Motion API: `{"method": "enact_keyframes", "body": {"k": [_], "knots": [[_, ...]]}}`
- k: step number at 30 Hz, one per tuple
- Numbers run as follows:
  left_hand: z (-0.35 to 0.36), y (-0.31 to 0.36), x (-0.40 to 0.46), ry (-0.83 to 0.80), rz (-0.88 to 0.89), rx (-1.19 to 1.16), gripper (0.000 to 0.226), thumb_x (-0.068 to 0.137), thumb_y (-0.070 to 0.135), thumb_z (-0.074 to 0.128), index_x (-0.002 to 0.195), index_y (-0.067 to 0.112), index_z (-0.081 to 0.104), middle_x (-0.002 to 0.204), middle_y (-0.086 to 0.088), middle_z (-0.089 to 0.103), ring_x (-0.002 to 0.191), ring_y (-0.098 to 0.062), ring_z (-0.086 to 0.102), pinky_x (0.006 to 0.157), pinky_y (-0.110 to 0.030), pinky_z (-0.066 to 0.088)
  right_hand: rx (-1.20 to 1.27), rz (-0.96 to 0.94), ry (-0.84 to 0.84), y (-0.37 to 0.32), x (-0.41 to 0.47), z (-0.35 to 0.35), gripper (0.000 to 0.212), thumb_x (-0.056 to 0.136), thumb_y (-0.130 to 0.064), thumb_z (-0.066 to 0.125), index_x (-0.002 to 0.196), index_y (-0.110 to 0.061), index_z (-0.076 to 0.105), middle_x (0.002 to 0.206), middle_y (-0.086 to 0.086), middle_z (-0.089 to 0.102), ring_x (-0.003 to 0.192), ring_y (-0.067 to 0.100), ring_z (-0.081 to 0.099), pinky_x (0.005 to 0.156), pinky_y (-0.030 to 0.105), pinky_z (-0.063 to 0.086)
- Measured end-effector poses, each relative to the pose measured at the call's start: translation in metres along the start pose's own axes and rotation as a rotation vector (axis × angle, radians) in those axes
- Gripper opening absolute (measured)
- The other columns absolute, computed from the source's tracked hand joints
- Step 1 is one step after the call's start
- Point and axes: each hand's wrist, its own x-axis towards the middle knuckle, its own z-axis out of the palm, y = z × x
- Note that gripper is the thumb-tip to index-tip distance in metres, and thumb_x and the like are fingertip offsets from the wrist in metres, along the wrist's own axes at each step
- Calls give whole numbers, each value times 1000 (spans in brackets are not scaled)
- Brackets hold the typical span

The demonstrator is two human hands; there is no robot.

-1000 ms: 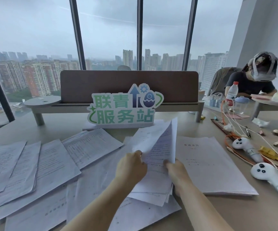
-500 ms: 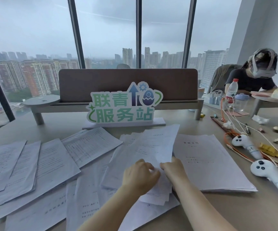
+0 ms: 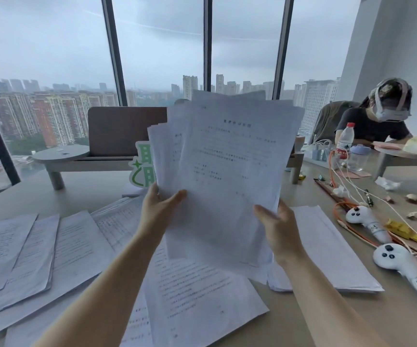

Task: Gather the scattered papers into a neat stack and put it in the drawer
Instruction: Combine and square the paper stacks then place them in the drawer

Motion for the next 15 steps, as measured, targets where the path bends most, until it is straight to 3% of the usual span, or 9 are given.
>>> {"method": "enact_keyframes", "body": {"k": [2, 5, 8, 12, 15], "knots": [[1, 13, -3, 30, 116, -57, 27, 80, 6, 72, 98, 23, 61, 94, -3, 71, 80, -16, 67, 71, -30, 57, 51, -45, -11, -9, 1, 5, 28, 93, 0, 58, 103, -22, 71, 96, -3, 78, 90, 17, 74, 75, 29, 58], [2, 11, -15, -5, 187, -93, 31, 80, 4, 72, 104, 20, 61, 95, 0, 70, 79, -7, 67, 70, -21, 56, 68, -79, -25, -11, -3, 12, 23, 91, -4, 65, 105, -21, 71, 98, -6, 78, 93, 12, 73, 78, 24, 57], [-5, -22, -34, -44, 122, 7, 37, 76, 7, 75, 108, 14, 59, 100, 1, 70, 84, -4, 67, 71, -16, 53, -21, 4, -51, 15, -20, 18, 24, 91, -13, 68, 113, -23, 69, 103, -10, 76, 96, 9, 72, 79, 24, 57], [-11, -62, -58, -86, -12, 118, 23, 84, 4, 68, 95, 24, 63, 90, 5, 71, 78, -8, 66, 62, -17, 50, -143, 31, -53, 56, -36, 19, 35, 92, -18, 67, 127, -20, 63, 114, -10, 72, 106, 4, 67, 93, 26, 54], [-5, -68, -60, -59, -56, 179, 22, 87, 4, 63, 83, 26, 63, 79, 7, 68, 73, -13, 60, 63, -25, 47, -225, 36, 1, 62, -33, 17, 24, 95, -18, 61, 117, -24, 66, 98, -15, 73, 85, -2, 67, 75, 20, 53]]}}
